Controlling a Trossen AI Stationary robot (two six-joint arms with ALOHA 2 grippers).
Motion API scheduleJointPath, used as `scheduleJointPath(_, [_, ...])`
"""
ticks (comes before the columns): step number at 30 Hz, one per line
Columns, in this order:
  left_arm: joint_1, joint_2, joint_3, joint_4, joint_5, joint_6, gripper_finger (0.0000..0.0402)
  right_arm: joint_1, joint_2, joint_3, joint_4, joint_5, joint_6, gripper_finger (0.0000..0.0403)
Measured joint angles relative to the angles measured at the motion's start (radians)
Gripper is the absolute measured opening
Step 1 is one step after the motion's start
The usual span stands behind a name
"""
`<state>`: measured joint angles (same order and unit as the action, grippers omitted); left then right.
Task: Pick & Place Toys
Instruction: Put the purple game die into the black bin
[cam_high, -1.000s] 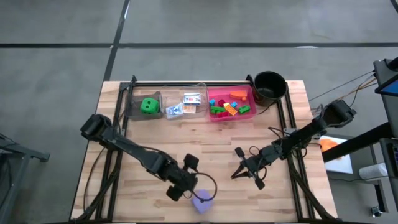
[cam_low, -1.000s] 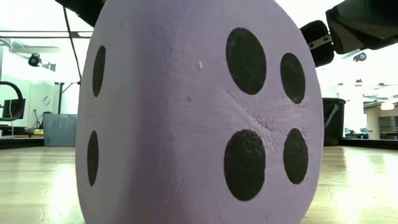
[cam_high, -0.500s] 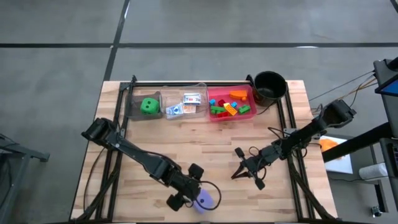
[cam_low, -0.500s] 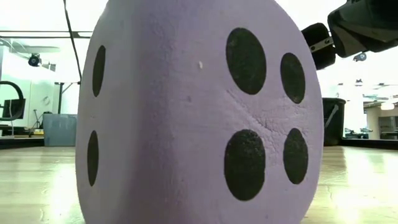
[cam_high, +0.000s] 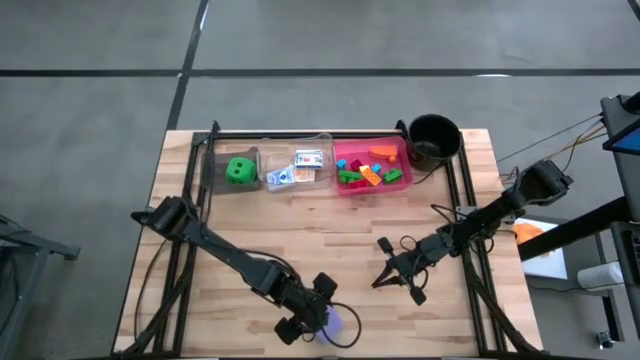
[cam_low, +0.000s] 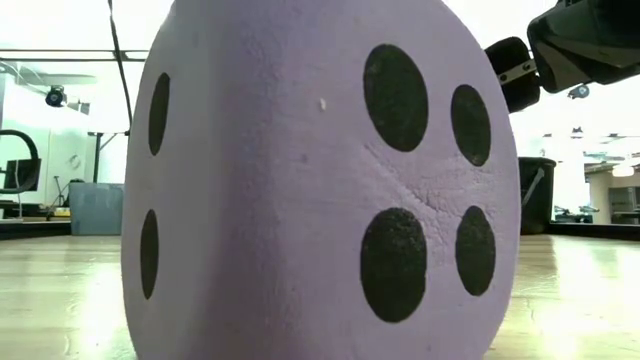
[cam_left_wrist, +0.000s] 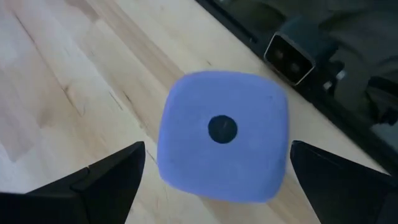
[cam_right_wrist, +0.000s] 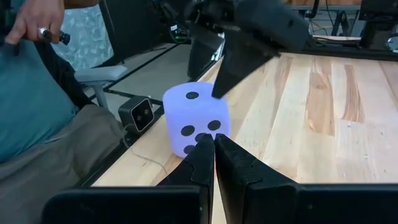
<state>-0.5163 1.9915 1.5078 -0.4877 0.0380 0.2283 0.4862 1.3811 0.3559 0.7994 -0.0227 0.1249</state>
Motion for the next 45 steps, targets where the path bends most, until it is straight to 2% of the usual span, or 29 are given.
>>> scheduleJointPath(9, [0.017, 0.074, 0.024, 0.023, 0.036, 0.018, 0.0400, 0.000, 0.002, 0.001, -0.002, 0.003, 0.000, 0.0018])
scheduleJointPath(14, [0.031, 0.080, 0.028, 0.028, 0.055, 0.063, 0.0400, 0.000, 0.001, 0.001, -0.001, 0.003, 0.000, 0.0018])
scheduleJointPath(21, [0.060, 0.101, 0.027, 0.058, 0.096, 0.052, 0.0400, 0.000, 0.001, 0.001, -0.001, 0.003, 0.000, 0.0018])
scheduleJointPath(27, [0.096, 0.149, 0.030, 0.073, 0.251, 0.029, 0.0396, 0.000, 0.001, 0.001, -0.001, 0.003, 0.001, 0.0018])
scheduleJointPath(35, [0.102, 0.147, 0.028, 0.083, 0.251, 0.025, 0.0325, 0.000, 0.001, 0.001, -0.002, 0.003, 0.002, 0.0018])
scheduleJointPath(41, [0.102, 0.143, 0.028, 0.078, 0.237, -0.017, 0.0321, 0.000, 0.000, 0.001, -0.002, 0.003, 0.002, 0.0018])
scheduleJointPath(45, [0.097, 0.117, 0.025, 0.057, 0.191, -0.029, 0.0317, 0.001, 0.000, 0.001, -0.002, 0.003, 0.003, 0.0018])
